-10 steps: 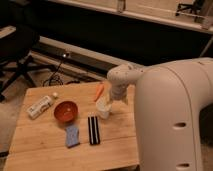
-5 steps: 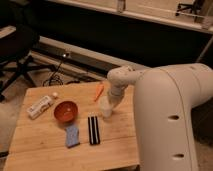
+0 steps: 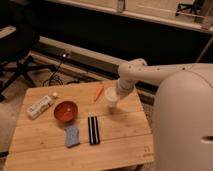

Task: Pick up the ceramic cup

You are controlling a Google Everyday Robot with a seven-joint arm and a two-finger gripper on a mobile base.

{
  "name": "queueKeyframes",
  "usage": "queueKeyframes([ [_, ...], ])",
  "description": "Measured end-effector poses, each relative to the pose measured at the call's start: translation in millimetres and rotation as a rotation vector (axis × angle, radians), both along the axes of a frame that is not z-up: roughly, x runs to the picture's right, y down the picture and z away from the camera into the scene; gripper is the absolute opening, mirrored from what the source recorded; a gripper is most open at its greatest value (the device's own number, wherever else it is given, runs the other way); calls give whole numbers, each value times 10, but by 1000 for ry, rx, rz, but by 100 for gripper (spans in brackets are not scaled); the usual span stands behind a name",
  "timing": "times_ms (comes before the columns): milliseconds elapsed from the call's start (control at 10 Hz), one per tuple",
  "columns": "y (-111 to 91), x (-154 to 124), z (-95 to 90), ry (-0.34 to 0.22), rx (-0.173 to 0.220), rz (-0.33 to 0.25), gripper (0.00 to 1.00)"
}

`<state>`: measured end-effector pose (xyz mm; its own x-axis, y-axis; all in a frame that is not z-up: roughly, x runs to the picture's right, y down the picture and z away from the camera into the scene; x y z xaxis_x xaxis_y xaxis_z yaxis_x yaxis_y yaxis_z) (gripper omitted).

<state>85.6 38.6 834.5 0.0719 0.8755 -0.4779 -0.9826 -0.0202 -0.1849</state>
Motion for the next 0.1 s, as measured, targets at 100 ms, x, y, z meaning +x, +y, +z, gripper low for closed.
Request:
queueKeyframes([
  [100,-59,0,-116,-30,21,28,0],
])
